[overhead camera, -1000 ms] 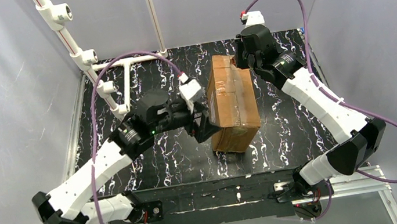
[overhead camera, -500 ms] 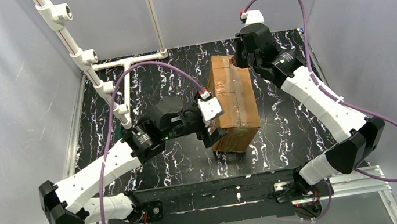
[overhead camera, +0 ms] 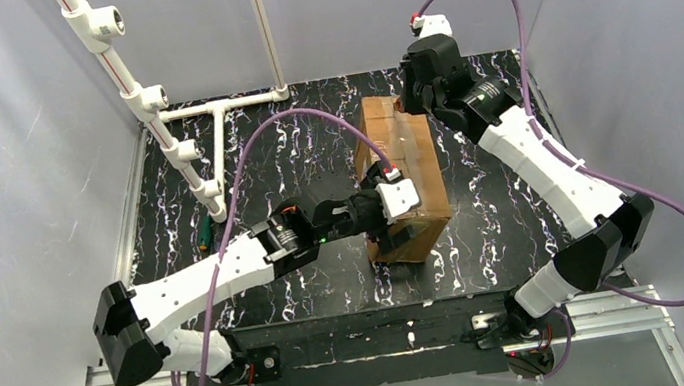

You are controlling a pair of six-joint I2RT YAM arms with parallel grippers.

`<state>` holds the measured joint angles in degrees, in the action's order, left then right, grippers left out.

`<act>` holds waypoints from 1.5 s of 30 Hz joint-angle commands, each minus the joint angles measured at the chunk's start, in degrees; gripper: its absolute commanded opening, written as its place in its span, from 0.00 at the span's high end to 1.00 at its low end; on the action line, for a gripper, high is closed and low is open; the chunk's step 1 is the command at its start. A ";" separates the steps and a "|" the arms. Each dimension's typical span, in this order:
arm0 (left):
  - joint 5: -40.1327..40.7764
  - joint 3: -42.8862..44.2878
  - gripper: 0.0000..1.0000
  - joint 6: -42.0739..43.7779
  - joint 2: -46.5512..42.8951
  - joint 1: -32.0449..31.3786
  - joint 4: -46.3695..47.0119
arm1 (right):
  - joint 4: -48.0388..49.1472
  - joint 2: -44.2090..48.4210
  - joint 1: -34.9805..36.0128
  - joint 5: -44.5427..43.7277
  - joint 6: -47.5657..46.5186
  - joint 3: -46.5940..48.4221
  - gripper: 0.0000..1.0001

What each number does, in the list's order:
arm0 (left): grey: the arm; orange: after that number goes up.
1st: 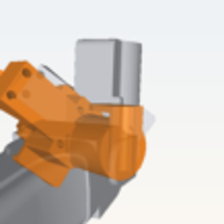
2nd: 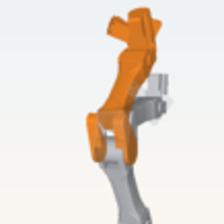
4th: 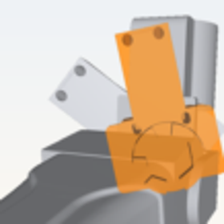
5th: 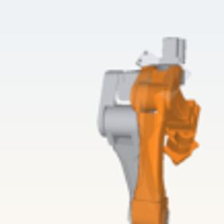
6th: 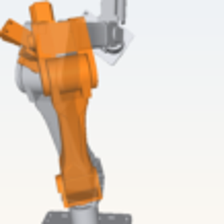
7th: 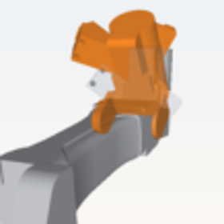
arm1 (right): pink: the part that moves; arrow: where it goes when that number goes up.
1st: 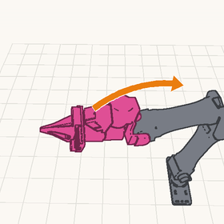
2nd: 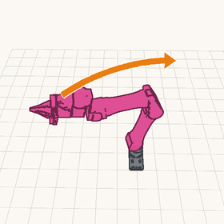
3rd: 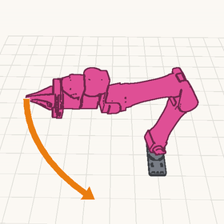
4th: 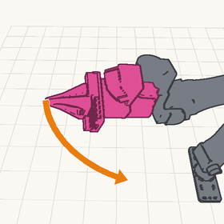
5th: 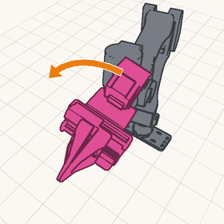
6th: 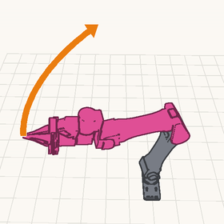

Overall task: Unpack the express box
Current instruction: Cut the express box at the center of the board.

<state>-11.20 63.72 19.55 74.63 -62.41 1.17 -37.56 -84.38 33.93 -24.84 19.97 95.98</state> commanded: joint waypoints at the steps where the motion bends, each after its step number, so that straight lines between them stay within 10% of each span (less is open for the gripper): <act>1: 3.80 0.16 0.17 0.90 2.30 -0.94 5.09 | -6.38 -1.40 1.37 0.32 1.85 3.30 0.99; 17: 18.22 -6.68 0.31 -0.36 3.03 -1.01 12.16 | -9.92 -1.87 3.15 -0.70 2.49 3.83 0.99; 45: 19.02 -8.95 0.33 -3.18 0.83 -1.00 12.45 | -11.66 1.42 4.65 -2.34 2.54 4.58 0.99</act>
<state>1.58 55.86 16.43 77.43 -64.64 14.11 -44.73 -86.35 37.26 -28.36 22.55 101.06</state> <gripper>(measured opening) 0.675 0.289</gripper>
